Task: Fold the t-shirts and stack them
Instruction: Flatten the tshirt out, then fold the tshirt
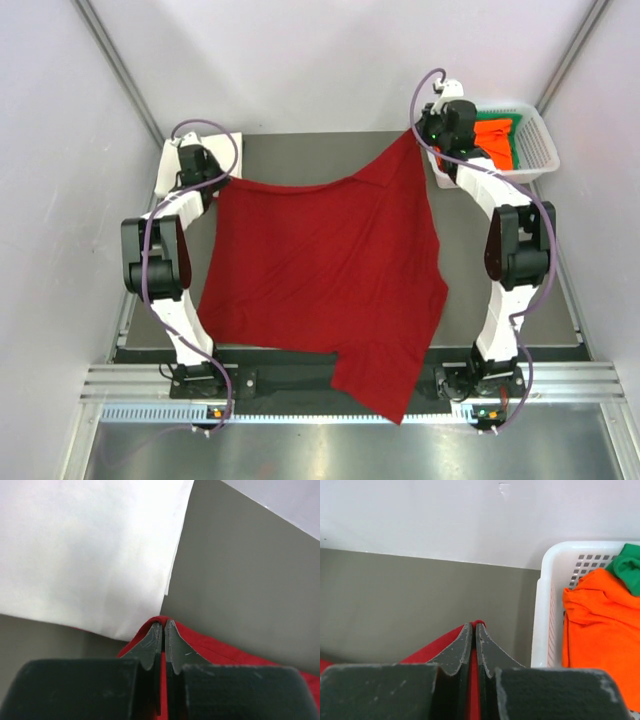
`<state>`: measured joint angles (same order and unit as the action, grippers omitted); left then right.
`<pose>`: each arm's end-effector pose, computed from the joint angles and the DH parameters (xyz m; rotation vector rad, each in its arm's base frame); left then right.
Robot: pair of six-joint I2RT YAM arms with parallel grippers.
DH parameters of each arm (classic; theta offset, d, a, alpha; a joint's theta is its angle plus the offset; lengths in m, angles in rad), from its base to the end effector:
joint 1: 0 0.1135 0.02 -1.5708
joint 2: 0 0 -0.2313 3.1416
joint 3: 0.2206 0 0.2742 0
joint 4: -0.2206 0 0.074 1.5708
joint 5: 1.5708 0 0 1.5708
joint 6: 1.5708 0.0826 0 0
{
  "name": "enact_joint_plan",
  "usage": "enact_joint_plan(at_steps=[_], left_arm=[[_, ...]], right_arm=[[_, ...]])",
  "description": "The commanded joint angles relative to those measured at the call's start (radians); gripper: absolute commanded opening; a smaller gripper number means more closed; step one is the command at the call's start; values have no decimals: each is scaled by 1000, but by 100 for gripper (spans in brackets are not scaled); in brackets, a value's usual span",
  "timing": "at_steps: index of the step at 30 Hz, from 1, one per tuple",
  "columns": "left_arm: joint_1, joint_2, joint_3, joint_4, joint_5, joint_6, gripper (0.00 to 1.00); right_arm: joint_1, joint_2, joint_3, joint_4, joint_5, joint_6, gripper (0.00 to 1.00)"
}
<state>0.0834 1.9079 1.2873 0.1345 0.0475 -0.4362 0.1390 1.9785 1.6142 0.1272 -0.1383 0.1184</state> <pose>0.4861 0.0367 0.1519 -0.5023 2.0050 -0.2669 0.5278 0.0853 0.2500 -0.1175 1.8124 0.3078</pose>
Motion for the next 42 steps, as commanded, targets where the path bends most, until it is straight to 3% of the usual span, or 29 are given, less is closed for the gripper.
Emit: enact_joint_plan(at_steps=[1,9,17,24,32,42], left_arm=[[16,25,56,33,2,28,0],[27,13,124,-130,57,47,0],[24,-96,96,-427,83,-4,0],[27,-168,73,-599,-10,13,0],[29,-207,21,-676,-38,31,0],[32,-214,-6,-708,-124,57,0]], right_arm=[[-10,2,61,32,-26,-5,0],[-6,-148,-54,-158,-20,94,0],[-6,-371,-272,-377,-32,185,0],[-4,-573,-421,-537,-69,196,0],[-3,-742,-569,-609,-92,205,0],[10,-837,-658,-666,-107,201,0]])
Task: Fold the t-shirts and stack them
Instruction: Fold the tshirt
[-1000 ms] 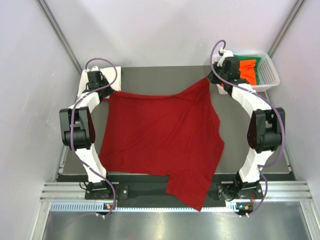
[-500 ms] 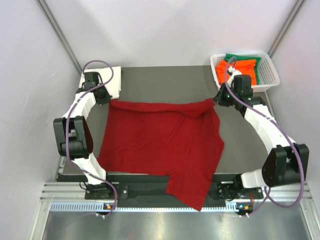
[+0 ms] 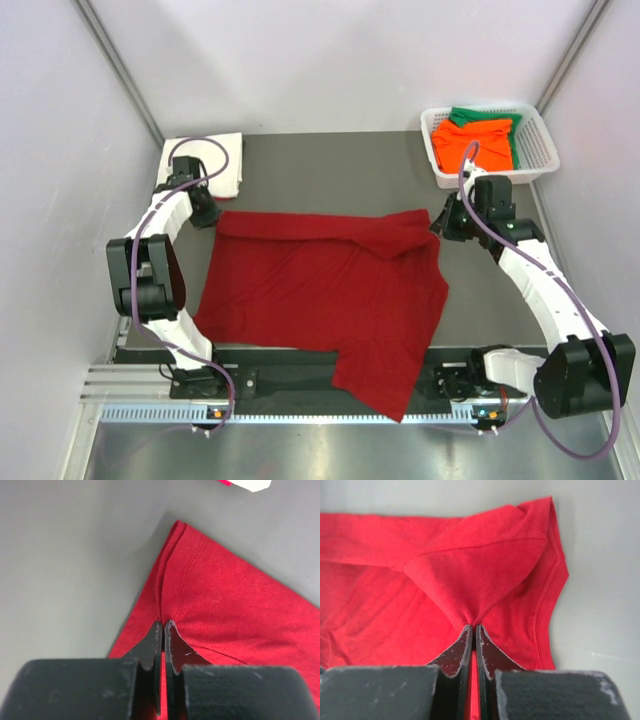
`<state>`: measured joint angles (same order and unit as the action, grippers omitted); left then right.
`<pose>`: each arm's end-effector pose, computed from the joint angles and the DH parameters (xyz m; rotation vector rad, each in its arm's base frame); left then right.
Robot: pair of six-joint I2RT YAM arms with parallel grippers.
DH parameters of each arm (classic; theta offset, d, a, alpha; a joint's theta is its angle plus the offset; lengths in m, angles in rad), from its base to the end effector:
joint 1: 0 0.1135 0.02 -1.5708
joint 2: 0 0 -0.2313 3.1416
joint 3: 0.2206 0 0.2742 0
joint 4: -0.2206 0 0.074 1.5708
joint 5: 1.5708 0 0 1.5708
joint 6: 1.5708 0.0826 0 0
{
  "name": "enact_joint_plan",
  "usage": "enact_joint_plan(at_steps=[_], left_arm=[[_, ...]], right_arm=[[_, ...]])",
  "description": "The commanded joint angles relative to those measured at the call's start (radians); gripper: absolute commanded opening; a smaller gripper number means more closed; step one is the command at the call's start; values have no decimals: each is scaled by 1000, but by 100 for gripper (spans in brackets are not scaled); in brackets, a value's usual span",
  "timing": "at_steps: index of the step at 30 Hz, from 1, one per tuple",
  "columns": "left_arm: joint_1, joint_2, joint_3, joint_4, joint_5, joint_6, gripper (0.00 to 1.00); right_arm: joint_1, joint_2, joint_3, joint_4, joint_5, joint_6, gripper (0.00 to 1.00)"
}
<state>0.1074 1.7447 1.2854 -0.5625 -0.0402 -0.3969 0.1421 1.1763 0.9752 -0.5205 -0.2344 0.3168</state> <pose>0.4054 0.0470 0.1429 -0.6609 2.5066 -0.0537 0.3152 0.0645 0.2304 0.0793 2.3191 0.5039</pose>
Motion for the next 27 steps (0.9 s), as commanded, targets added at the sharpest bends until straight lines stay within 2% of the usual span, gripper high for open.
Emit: enact_joint_plan(at_steps=[1,16,22,24,25,26,27], left_arm=[[8,-48,-3,-13,-35,20,0],[9,-16,-54,10,-27,10,0],[12,-13,-55,-14,-73,9,1],[12,-39,-60,-28,-104,7,11],[15,-53,-63,-33,-122,4,24],[15,-80,-63,-31,-151,3,27],[15,-95,-58,-28,-153,1,30]], right_arm=[[7,-38,-29,-16,-13,4,0],[14,-89,-119,-35,-6,15,0],[16,-139,-185,-78,-13,10,1],[14,-182,-205,-101,-2,-19,15],[13,-197,-202,-107,19,-22,24],[14,-217,-193,-110,35,-27,43],[13,-222,-182,-102,50,-28,52]])
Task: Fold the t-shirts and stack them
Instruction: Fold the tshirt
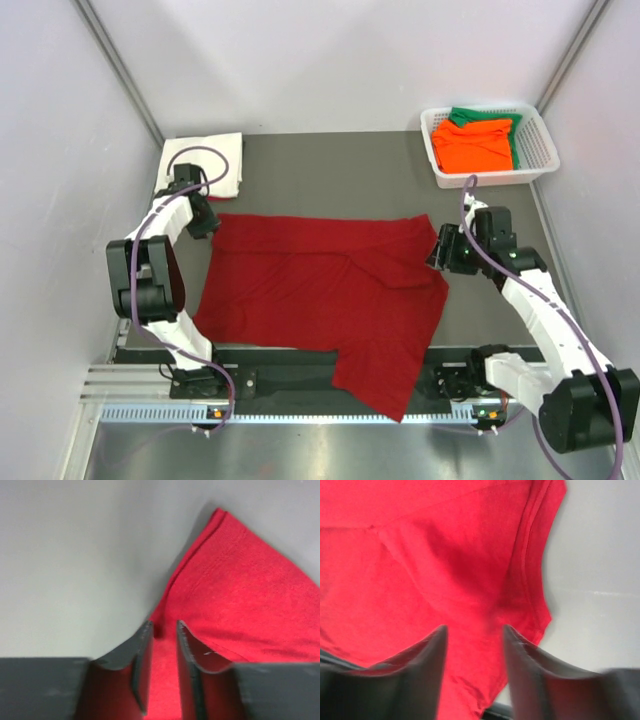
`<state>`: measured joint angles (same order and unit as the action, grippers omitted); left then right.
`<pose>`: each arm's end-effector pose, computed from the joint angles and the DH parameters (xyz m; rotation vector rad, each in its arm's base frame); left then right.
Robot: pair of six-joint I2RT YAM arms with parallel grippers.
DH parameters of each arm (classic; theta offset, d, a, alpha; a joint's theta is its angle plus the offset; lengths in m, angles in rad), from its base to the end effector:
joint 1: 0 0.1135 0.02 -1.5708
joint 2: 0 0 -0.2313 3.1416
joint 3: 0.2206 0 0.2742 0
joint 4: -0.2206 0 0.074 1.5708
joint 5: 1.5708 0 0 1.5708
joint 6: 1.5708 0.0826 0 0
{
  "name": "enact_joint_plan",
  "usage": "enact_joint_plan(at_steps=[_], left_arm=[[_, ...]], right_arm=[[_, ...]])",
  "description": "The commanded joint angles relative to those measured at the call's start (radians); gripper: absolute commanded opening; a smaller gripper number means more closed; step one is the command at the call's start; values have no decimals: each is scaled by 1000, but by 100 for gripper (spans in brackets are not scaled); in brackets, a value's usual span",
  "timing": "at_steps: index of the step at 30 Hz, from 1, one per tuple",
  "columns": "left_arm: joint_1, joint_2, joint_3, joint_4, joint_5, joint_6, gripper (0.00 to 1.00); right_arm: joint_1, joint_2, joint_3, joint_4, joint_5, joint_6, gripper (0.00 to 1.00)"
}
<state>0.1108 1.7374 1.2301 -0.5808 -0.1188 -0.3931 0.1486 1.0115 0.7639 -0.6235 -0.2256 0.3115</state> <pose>0.3903 0.0533 0.1259 -0.6974 2.5537 0.0642 0.2652 0.0584 0.1840 0.0992 2.4687 0.4777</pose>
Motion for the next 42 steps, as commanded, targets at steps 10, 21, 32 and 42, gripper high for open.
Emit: enact_joint_plan(at_steps=[10,21,32,42], left_arm=[[-23,-35,42,91,226,-61,28],[-53,109,40,150,242,-82,18],[-51,126,-4,174,237,-81,13],[-53,126,-9,165,219,-78,12]], right_arm=[[-30,269,161,273,40,-8,73],[-32,522,147,535,91,18,57],[-30,622,213,577,180,50,49],[-30,720,262,584,221,107,10]])
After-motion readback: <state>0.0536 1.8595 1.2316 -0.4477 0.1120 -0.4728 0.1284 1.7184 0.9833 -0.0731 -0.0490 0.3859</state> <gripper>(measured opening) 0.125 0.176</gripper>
